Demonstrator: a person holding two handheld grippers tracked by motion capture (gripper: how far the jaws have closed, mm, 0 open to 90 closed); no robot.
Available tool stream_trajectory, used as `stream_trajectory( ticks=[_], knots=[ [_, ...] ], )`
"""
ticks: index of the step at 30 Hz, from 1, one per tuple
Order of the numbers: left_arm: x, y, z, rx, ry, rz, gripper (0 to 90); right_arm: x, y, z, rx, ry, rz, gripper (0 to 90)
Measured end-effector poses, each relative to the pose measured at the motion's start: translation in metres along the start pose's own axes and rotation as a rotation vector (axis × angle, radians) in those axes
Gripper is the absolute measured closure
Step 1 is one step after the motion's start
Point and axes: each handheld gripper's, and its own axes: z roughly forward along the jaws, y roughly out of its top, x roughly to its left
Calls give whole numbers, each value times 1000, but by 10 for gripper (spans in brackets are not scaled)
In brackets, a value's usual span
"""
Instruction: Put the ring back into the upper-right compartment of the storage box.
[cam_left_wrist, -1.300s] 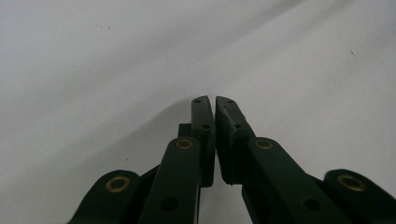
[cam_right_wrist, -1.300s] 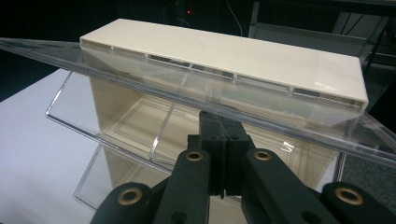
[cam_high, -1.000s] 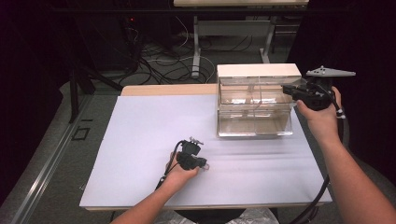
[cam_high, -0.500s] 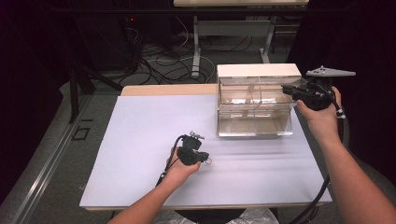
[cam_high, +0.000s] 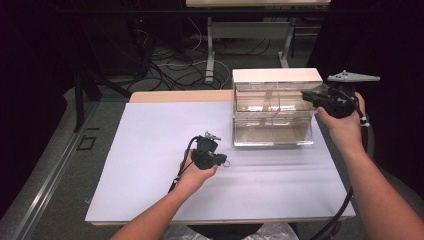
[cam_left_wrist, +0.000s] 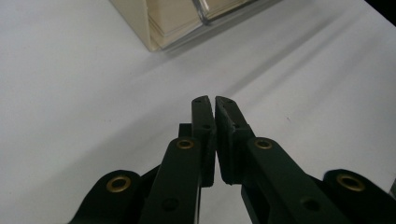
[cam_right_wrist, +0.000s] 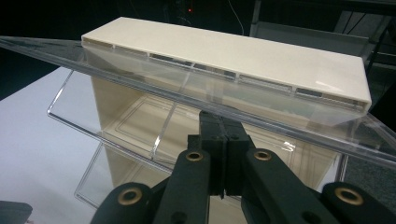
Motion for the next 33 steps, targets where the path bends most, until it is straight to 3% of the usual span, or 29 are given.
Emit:
stream_trajectory(
  ticks=[16, 33],
  knots=[
    [-14, 33, -12, -63, -19, 34, 877, 0, 0, 1, -1, 1, -1, 900],
    [-33, 65, -15, -113, -48, 62, 876, 0, 0, 1, -1, 1, 1, 900]
  ],
)
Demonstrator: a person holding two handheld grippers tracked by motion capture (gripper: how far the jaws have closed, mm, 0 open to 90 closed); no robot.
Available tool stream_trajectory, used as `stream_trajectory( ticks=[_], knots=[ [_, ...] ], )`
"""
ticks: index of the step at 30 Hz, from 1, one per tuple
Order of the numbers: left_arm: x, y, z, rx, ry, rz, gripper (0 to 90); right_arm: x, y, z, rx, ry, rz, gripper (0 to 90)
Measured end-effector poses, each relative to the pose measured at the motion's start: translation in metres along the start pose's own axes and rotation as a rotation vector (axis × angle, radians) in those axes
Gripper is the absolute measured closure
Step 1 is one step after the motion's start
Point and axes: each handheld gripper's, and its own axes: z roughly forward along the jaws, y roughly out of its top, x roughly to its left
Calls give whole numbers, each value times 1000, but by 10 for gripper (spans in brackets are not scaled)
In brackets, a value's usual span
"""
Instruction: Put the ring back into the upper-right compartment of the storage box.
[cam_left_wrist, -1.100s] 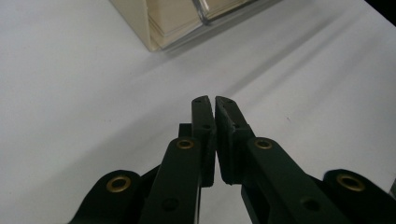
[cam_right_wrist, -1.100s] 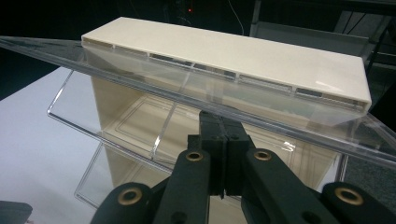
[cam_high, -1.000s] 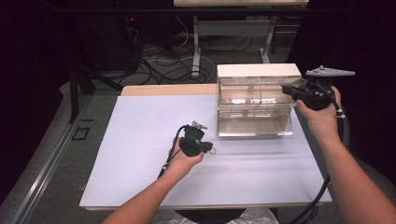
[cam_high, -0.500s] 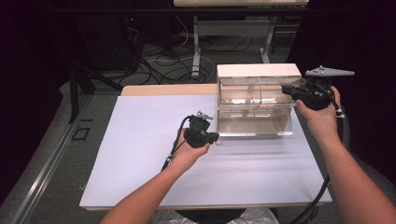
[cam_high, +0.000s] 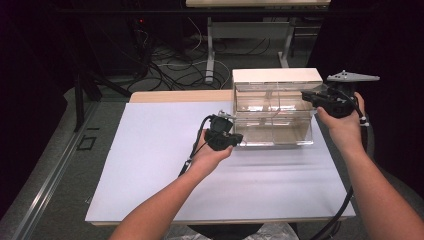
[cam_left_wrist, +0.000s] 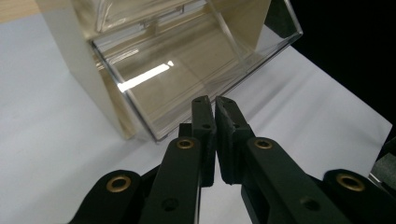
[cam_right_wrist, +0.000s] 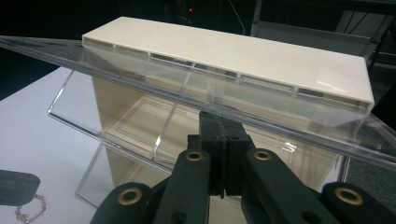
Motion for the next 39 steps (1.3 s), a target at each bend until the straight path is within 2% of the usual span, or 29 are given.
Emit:
stream_trajectory(
  ticks=[9, 19, 23, 24, 30, 39],
  knots=[
    [-12, 18, 5, -19, -14, 22, 877, 0, 0, 0, 4, 7, 5, 900],
    [-20, 35, 11, -51, -27, 12, 877, 0, 0, 1, 6, 11, -1, 900],
    [-23, 40, 13, -52, -26, 27, 877, -1, 0, 1, 7, 13, -1, 900],
    [-25, 41, 14, -63, -29, 12, 877, -1, 0, 1, 8, 13, -1, 900],
    [-29, 50, 18, -70, -29, 22, 877, 0, 0, 1, -3, 12, 9, 900],
    [-29, 60, 21, -89, -37, 17, 881, -1, -1, 0, 5, 17, -6, 900]
  ],
)
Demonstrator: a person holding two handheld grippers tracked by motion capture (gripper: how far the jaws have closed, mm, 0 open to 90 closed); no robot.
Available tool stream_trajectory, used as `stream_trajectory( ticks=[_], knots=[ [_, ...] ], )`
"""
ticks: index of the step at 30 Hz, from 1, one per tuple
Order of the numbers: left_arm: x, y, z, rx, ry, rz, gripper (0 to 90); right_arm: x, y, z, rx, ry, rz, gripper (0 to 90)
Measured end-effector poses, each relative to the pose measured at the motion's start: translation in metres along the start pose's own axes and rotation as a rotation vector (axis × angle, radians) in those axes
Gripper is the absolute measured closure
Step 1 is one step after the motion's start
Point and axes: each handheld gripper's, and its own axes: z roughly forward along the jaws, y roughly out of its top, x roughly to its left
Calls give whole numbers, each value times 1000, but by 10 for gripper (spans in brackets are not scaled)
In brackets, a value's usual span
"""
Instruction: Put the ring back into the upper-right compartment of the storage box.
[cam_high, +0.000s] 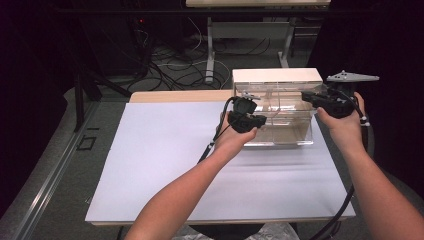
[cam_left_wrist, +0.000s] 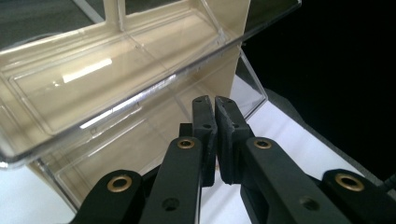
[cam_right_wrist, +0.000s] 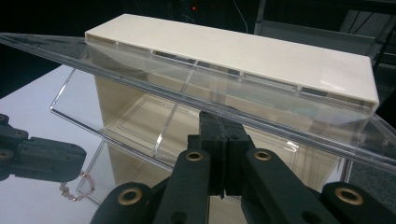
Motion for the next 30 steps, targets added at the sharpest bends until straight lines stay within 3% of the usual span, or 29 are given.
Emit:
stream_trajectory(
  ticks=[15, 30],
  knots=[
    [-2, 17, 12, -34, 5, 1, 882, -1, 0, 0, -1, 6, -1, 900],
    [-6, 32, 16, -66, -17, -5, 882, 0, 1, 1, 7, 8, -2, 900]
  ],
)
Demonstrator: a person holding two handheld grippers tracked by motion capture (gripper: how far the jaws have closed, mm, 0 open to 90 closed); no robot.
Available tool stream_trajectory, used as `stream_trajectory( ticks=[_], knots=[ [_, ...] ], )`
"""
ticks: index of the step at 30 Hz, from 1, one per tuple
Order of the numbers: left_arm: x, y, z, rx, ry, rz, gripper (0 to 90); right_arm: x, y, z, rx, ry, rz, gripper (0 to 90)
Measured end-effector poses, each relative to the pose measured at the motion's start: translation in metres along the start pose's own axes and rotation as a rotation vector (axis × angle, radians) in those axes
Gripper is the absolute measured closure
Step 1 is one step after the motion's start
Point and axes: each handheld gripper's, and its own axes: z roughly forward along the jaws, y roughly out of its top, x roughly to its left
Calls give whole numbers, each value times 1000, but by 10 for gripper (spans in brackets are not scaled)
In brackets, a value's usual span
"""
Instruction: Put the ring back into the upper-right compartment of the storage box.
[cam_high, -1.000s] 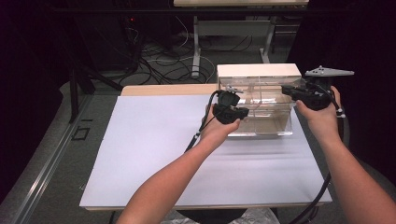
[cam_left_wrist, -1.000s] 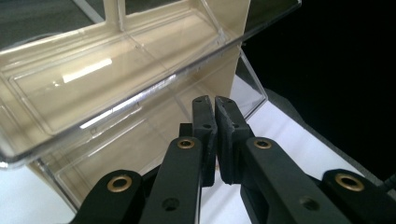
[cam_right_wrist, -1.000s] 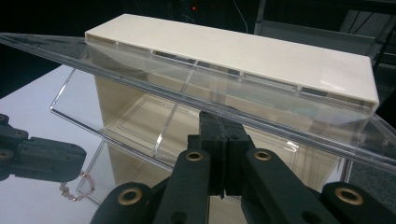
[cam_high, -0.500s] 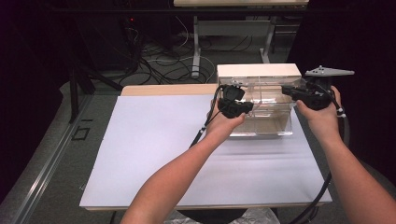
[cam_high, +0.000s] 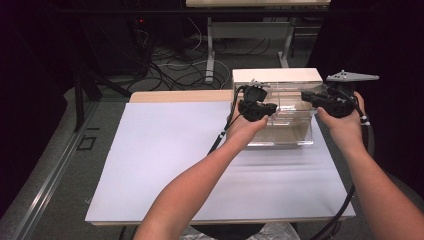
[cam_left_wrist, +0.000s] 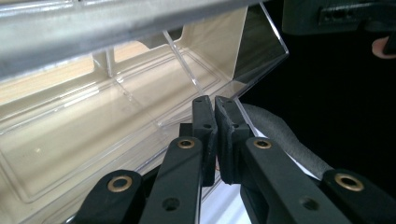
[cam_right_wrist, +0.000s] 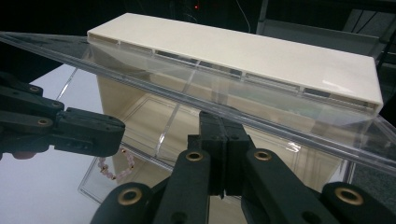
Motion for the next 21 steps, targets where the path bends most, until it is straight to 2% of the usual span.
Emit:
stream_trajectory(
  ticks=[4, 13, 21],
  knots=[
    [-1, 4, 1, -11, -4, -24, 882, 1, 1, 1, 3, 5, -8, 900],
    [-2, 8, 4, -50, 5, 2, 882, 2, 2, 2, 5, 5, -9, 900],
    [-3, 7, 10, -79, 10, -7, 882, 2, 2, 2, 4, 3, -15, 900]
  ],
)
